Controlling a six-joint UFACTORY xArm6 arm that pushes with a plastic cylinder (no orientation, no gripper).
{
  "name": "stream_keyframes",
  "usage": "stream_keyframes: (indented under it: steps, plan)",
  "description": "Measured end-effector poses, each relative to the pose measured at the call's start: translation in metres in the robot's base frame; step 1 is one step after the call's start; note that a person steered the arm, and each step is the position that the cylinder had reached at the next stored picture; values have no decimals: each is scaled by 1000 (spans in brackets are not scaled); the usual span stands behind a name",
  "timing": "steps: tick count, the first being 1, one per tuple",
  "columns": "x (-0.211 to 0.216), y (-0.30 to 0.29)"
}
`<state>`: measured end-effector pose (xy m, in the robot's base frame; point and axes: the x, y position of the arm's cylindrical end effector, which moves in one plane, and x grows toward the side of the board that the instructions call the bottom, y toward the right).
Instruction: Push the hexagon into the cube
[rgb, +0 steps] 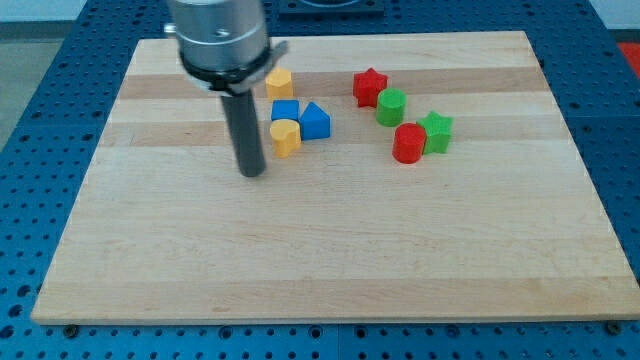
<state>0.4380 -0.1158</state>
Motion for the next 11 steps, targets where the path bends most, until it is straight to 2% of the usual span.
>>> stream_keyframes:
  steps: [1, 3, 4, 5, 6, 8, 11]
  plan:
    - [-39, -32]
    - [-124, -45]
    - [-157, -29]
    - [-172, 6]
    - [-168, 33]
    - [-128, 40]
    - [-125, 66]
